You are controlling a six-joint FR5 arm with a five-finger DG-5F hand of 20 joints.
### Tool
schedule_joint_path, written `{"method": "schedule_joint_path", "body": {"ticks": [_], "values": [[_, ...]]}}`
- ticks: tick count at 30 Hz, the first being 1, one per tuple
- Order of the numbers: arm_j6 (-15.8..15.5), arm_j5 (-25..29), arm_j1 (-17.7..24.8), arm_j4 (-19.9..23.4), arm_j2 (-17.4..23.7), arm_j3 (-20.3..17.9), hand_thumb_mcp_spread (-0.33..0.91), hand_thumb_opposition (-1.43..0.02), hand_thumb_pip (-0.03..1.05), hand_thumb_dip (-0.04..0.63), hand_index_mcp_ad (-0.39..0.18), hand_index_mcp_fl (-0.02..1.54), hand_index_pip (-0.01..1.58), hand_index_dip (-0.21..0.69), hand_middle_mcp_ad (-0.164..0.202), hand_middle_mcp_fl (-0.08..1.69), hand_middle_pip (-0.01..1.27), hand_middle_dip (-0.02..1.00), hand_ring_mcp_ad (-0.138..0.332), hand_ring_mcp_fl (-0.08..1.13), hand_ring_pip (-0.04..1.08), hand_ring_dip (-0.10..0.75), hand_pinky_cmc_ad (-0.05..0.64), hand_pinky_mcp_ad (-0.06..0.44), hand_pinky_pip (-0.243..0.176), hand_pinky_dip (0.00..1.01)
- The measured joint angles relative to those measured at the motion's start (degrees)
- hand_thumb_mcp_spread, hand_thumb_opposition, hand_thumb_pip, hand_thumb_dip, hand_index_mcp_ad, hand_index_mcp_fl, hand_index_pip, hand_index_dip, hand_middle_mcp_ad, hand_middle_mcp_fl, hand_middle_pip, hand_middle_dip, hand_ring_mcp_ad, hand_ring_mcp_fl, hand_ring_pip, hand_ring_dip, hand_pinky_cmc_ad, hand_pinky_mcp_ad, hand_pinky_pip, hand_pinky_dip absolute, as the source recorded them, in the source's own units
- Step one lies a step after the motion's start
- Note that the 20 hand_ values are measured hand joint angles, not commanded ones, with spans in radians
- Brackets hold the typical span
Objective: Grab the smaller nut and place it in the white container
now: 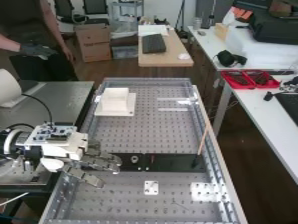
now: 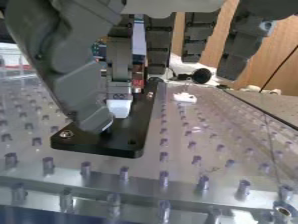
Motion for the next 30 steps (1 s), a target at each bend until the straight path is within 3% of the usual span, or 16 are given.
{"method": "schedule_joint_path", "body": {"ticks": [30], "values": [[0.0, 0.2, 0.3, 0.5, -0.5, 0.1, 0.4, -0.81, 0.78, 0.204, -0.126, 0.13, 1.56, 0.14, 0.044, 0.14, 0.11, 0.24, 0.129, 0.0, 0.1, 0.124, 0.328, 0.295, 0.051, 0.2]]}}
